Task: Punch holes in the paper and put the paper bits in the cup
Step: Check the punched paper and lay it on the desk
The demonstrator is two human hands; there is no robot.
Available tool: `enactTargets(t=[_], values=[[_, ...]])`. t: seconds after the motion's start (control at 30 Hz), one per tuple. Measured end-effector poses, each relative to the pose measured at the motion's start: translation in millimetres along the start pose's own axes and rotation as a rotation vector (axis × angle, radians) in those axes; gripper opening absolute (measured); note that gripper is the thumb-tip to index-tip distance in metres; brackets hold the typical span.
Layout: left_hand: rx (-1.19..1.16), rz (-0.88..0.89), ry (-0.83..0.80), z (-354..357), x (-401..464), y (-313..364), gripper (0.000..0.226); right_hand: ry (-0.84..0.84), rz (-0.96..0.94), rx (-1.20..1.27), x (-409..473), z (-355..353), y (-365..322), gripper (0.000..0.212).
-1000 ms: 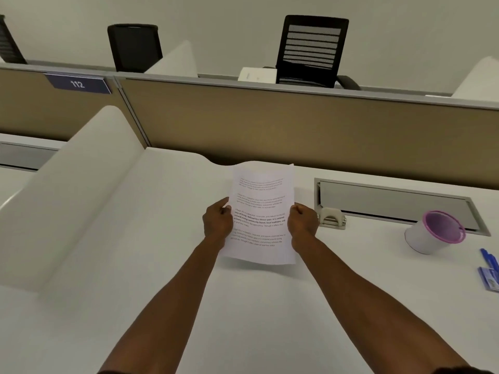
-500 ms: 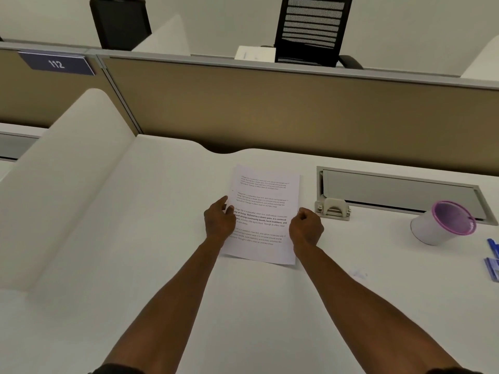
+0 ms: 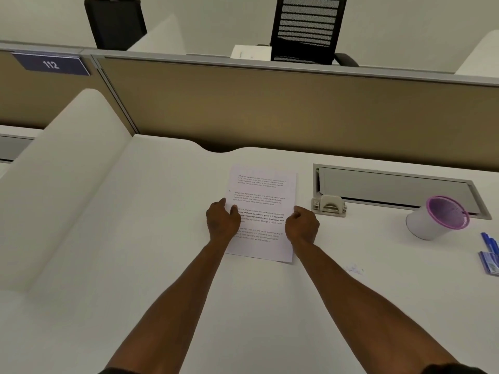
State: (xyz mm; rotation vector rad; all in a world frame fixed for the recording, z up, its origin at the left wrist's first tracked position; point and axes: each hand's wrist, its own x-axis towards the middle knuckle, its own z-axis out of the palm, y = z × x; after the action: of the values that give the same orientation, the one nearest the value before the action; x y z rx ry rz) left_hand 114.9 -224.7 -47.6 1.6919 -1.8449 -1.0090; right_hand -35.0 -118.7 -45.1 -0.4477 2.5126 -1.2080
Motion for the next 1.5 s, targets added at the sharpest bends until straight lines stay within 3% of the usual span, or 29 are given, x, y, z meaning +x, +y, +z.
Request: enactTargets(t=[0.17, 0.3, 0.5, 0.7, 0.87, 1.03, 1.3, 1.5], values=[[0.003, 0.002, 0.006, 0, 0, -1, 0.051, -0.042, -0.035, -0.047, 2, 2, 5, 0.022], [0.004, 0.004, -0.007, -2, 1, -4, 0.052, -0.055, -0.075, -0.09, 3, 3, 4, 0.051], [0.02, 0.014, -0.021, -3, 2, -6, 0.052, -0.069, -0.096, -0.138, 7, 7, 8, 0.054], [0.046, 0.036, -0.017, -3, 3, -8, 0.051, -0.084, -0.111, -0.19, 8, 7, 9, 0.052], [0.027, 0.026, -0.028, -3, 2, -9, 0.055, -0.054, -0.088, -0.17, 6, 5, 6, 0.035], [0.027, 0.035, -0.039, -3, 0, -10, 0.057, -0.074, -0.089, -0.142, 5, 3, 4, 0.04], [0.005, 0.031, -0.062, -8, -4, -10, 0.061, -0.106, -0.038, -0.11, 3, -12, 7, 0.024], [0.001, 0.041, -0.038, -14, -21, -19, 0.056, -0.141, 0.0, -0.121, -19, -31, 23, 0.023]])
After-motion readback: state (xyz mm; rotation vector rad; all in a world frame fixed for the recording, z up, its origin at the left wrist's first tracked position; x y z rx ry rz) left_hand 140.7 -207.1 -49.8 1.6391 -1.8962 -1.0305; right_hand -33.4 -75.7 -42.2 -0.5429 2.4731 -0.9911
